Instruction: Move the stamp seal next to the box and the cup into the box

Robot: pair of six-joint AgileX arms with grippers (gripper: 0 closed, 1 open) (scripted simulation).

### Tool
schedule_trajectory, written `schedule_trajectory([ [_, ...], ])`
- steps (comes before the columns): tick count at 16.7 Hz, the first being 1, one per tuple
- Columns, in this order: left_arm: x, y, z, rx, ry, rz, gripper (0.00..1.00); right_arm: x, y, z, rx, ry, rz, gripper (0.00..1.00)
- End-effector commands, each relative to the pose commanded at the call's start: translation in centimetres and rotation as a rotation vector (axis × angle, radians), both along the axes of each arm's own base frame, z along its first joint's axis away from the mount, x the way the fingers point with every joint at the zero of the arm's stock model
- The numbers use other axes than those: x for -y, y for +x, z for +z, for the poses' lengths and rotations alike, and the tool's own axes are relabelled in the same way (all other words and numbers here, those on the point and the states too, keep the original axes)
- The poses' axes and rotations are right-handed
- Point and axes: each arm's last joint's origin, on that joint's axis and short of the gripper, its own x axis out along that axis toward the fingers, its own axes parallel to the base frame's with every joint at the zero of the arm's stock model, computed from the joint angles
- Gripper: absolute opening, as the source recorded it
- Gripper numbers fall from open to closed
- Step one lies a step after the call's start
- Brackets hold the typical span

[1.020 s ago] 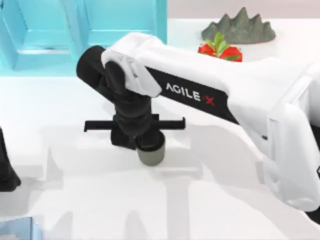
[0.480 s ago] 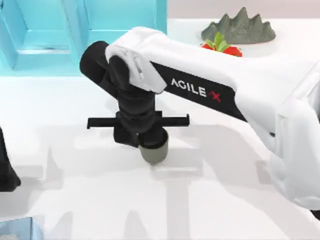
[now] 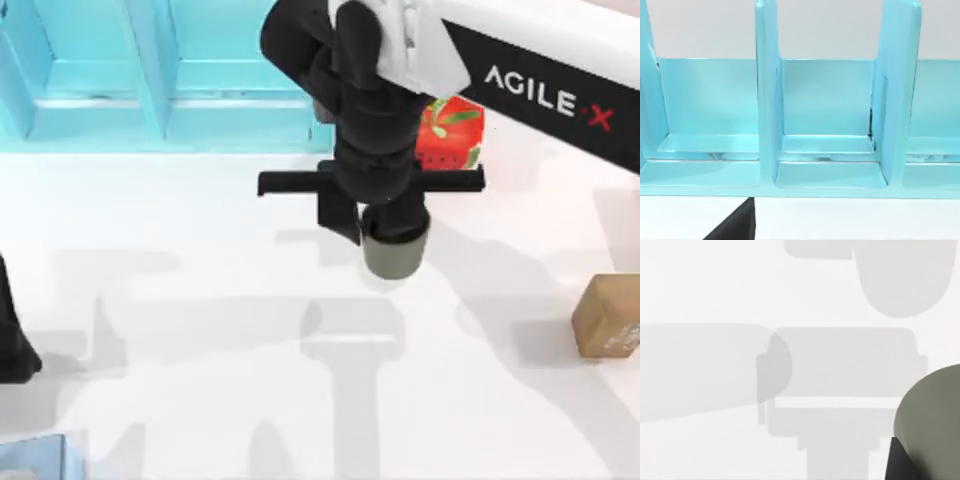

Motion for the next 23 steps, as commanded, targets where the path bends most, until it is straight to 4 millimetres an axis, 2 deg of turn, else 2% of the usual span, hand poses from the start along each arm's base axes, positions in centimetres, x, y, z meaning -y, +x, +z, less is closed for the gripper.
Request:
schedule_trajectory([
  [3, 0.0, 0.0, 0.0, 0.0, 0.0, 0.0, 1.0, 1.5, -0.3, 1.3, 0.001, 0.0, -0.001, 0.0],
  [8, 0.0, 0.0, 0.0, 0.0, 0.0, 0.0, 1.0, 1.3, -0.3, 1.3, 0.003, 0.0, 0.003, 0.0],
  [11, 0.0, 0.0, 0.0, 0.0, 0.0, 0.0, 1.0, 3.7, 0.5, 1.6, 0.0, -0.003, 0.008, 0.0],
  [14, 0.0, 0.0, 0.0, 0.0, 0.0, 0.0, 1.0, 9.2, 2.0, 2.0, -0.008, -0.011, 0.015, 0.0],
  [17, 0.0, 0.0, 0.0, 0.0, 0.0, 0.0, 1.0, 16.8, 2.6, 2.4, -0.021, -0.021, 0.017, 0.0],
  [20, 0.0, 0.0, 0.0, 0.0, 0.0, 0.0, 1.0, 24.7, 1.3, 2.5, -0.038, -0.021, 0.014, 0.0],
  [23, 0.0, 0.0, 0.0, 0.0, 0.0, 0.0, 1.0, 31.6, -1.8, 2.3, -0.048, -0.006, 0.01, 0.0],
])
